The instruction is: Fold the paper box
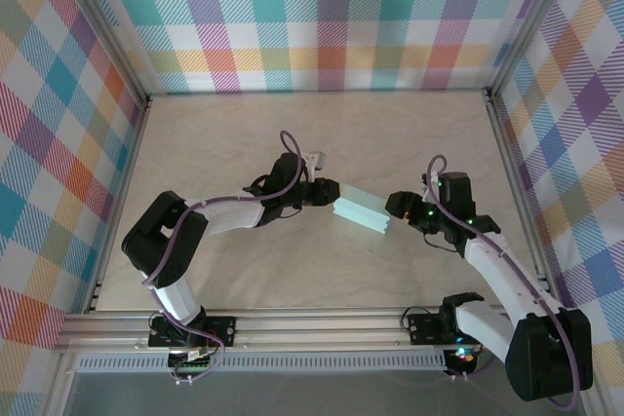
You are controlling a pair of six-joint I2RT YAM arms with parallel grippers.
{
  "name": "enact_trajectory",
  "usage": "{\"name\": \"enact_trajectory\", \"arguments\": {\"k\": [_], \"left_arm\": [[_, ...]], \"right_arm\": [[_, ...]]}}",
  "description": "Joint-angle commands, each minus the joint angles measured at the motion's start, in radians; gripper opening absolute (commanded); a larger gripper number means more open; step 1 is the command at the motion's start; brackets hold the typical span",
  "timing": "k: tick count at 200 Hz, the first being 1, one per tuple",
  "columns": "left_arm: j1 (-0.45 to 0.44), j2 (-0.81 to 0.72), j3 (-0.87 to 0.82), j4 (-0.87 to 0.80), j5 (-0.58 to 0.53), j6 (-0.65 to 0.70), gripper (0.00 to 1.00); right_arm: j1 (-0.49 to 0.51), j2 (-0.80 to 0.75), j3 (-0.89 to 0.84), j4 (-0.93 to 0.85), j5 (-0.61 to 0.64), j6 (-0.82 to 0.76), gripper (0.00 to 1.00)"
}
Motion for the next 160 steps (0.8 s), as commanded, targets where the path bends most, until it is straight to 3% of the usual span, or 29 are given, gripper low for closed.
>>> {"name": "enact_trajectory", "arguments": {"k": [1, 23, 27, 41, 71, 108, 160], "left_arm": [[-0.015, 0.073, -0.032, -0.292, -0.009, 0.038, 0.29], [-0.015, 0.070, -0.019, -0.304, -0.001, 0.045, 0.35], [-0.015, 0.068, -0.016, -0.306, -0.001, 0.045, 0.37], [-0.014, 0.061, -0.005, -0.310, 0.004, 0.047, 0.44], [-0.009, 0.022, 0.092, -0.390, 0.017, 0.059, 0.63], [0.001, -0.019, 0.237, -0.517, -0.031, 0.116, 0.79], [0.106, -0.159, 0.124, -0.405, -0.131, 0.162, 0.89]], "right_arm": [[0.008, 0.008, 0.083, -0.088, 0.038, -0.301, 0.75], [0.019, 0.027, 0.161, -0.152, 0.022, -0.489, 0.87], [0.022, 0.031, 0.174, -0.157, 0.018, -0.510, 0.94], [0.052, 0.046, 0.211, -0.166, 0.055, -0.573, 0.97], [0.139, 0.120, 0.301, -0.243, 0.185, -0.732, 0.99], [0.156, 0.167, 0.337, -0.279, 0.187, -0.805, 1.00], [0.174, 0.239, 0.374, -0.354, 0.121, -0.990, 0.95]]}}
